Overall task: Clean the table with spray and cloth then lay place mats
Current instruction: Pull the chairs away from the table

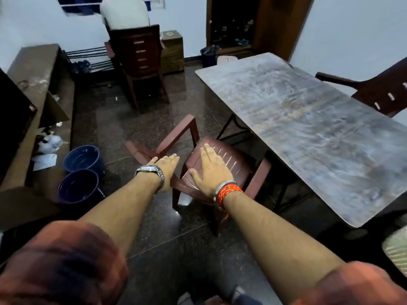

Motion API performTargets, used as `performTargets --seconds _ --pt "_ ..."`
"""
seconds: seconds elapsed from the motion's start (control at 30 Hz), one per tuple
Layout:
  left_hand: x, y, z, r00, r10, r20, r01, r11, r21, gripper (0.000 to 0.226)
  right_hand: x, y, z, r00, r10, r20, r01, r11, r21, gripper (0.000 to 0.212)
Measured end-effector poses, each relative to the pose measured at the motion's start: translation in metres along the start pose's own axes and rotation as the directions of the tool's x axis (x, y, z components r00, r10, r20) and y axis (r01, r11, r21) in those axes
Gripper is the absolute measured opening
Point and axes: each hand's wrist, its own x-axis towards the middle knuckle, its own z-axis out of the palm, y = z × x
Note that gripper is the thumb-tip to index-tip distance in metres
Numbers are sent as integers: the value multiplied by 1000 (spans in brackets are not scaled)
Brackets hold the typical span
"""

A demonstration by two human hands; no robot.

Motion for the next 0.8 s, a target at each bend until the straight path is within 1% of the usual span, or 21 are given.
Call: performTargets --seconds 0.03,0.07,0.13,0.2,0.3,0.43,0.5,0.63,0.7,0.8 --pt "0 -8 7 1000 -9 3 9 1000 17 99 2 -8 9 999 -5 34 5 1000 -8 78" --pt "0 -17 12 1000 -12 20 12 1000 -4 97 4 -15 17 998 -14 67 15 1000 -18 79" --pt "2 -24 26 1000 -8 28 8 1000 19 92 0 -23 34 990 -9 144 19 997 -70 82" --pt "5 -26 32 1000 24 15 -24 998 56 86 1 -26 50 976 -10 218 38 991 -126 86" --pt "7 -27 36 996 75 -54 -68 991 118 77 6 -29 61 951 7 308 45 986 -160 87" --pt "22 -35 33 987 161 -24 -151 961 230 61 18 -42 71 950 36 310 8 990 -139 81" --pt "33 -37 34 977 214 -19 -203 946 252 53 22 -46 75 947 98 307 -59 989 -132 75" --pt "46 -41 34 945 322 -61 -292 912 289 36 26 -54 73 928 215 304 -187 975 -116 50" --pt "51 -47 35 918 390 -68 -357 891 281 36 28 -59 71 915 267 303 -238 963 -129 41" --pt "59 -63 35 841 538 -59 -504 818 275 36 29 -67 68 894 351 280 -314 935 -167 31"
